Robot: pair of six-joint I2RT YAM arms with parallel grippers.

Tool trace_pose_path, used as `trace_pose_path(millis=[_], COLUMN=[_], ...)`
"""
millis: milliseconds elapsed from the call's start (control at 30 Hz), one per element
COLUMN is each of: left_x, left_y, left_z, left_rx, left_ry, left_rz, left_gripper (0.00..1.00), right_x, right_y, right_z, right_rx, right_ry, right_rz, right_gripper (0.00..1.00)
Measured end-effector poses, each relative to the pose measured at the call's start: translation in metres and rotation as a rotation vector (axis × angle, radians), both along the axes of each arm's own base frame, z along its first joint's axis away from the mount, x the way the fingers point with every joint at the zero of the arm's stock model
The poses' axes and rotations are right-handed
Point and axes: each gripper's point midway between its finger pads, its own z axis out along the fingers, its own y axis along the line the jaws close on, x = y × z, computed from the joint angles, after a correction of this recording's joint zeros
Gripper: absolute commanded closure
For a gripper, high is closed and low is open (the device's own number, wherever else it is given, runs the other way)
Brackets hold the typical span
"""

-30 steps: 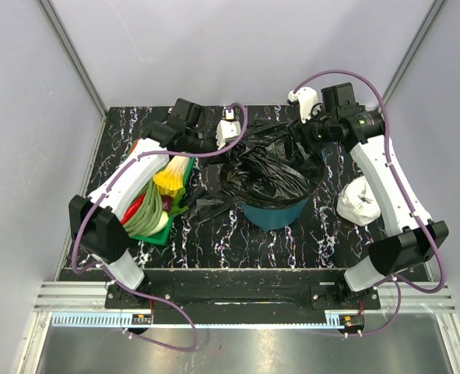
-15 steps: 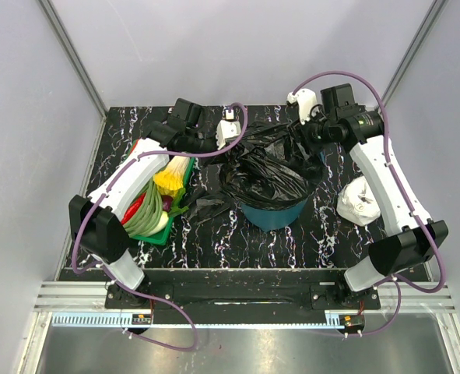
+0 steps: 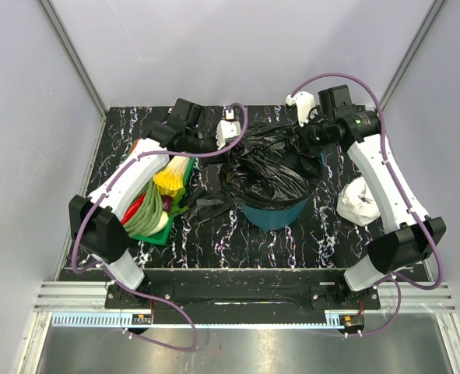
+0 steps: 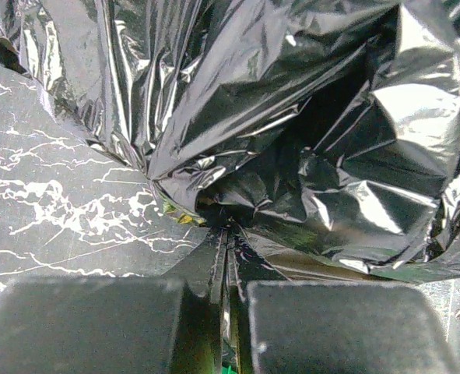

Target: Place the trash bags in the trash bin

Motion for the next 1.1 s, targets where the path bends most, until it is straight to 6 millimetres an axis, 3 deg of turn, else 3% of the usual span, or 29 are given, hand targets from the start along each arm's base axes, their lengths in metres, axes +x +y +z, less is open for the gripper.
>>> trace_pose_path(millis=[267,433,633,767,1100], left_x=[0.001,0.001,0.001,0.001,0.001], left_y=[0.0,0.0,0.001,0.001,0.001], left_z=[0.0,0.0,0.0,0.0,0.0], left_rx=[0.002,0.003,0.003,0.003,0.004], left_ry=[-0.001,-0.002,-0.002,-0.002,-0.005], left_rz=[0.002,0.003,0.004,0.003,0.003], left_gripper=[0.99,0.99,1.0,1.0,1.0], right_x=[0.004,0.008,0.009,0.014,0.017], right_y=[-0.001,-0.01,-0.027,-0.037,-0.053], right_z=[0.018,0.041,0.054,0.055,0.037], right_rx=[0.005,-0.012,-0.071,-0.116,-0.206], right_ry=[-0.047,-0.123,-0.185,-0.218,-0.206], right_rz=[-0.011,-0.048,-0.103,-0.133,-0.168], right_gripper=[1.0,1.0,1.0,1.0,1.0])
